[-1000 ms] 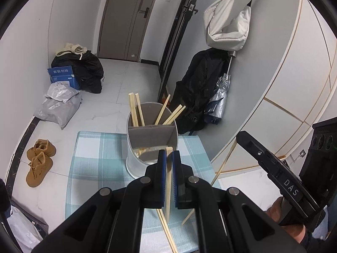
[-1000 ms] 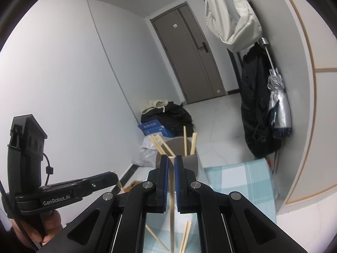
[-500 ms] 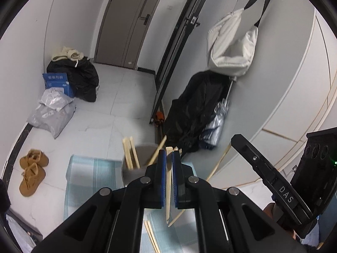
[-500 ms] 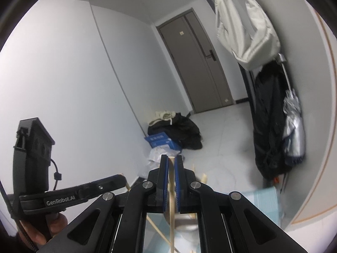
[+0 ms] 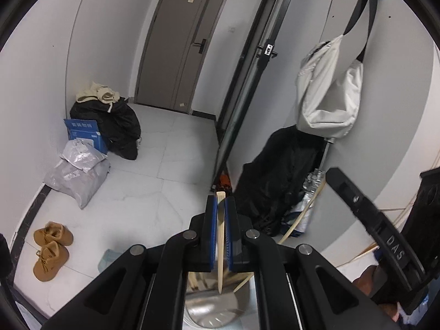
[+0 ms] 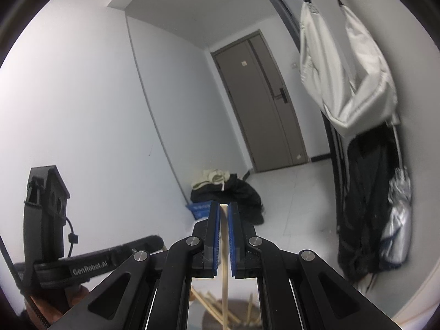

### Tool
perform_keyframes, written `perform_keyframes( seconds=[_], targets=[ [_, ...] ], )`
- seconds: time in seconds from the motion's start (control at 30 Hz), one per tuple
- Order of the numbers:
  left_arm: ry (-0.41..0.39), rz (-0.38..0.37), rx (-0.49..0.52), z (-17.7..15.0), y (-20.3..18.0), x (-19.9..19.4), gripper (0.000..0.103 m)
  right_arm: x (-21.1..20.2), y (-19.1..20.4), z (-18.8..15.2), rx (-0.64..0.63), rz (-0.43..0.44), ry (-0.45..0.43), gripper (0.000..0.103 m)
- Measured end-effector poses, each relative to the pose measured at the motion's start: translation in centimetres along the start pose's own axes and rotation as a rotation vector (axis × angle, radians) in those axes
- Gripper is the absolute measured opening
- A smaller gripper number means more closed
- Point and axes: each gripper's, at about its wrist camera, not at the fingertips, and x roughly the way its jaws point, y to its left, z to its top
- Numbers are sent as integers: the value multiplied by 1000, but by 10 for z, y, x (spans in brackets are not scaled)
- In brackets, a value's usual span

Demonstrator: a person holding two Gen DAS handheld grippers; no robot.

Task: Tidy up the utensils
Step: 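Carry both held chopsticks up over the white holder and lower them in, then open both tools to release the chopsticks into the holder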

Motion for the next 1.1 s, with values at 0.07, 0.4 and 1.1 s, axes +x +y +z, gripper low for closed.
perform_keyframes(
  seconds=[0.07,0.4,1.1],
  targets=[
    [-9,-5,-8,-1,5,4,1,12,0,1,-23,-12,-5,5],
    [10,-34,-51,10,16,25,1,50,-13,-13,-1,-27,40,5],
    [-5,-46,3,-7,9,20,1,54,-16,-27,-26,-28,55,5]
  ],
)
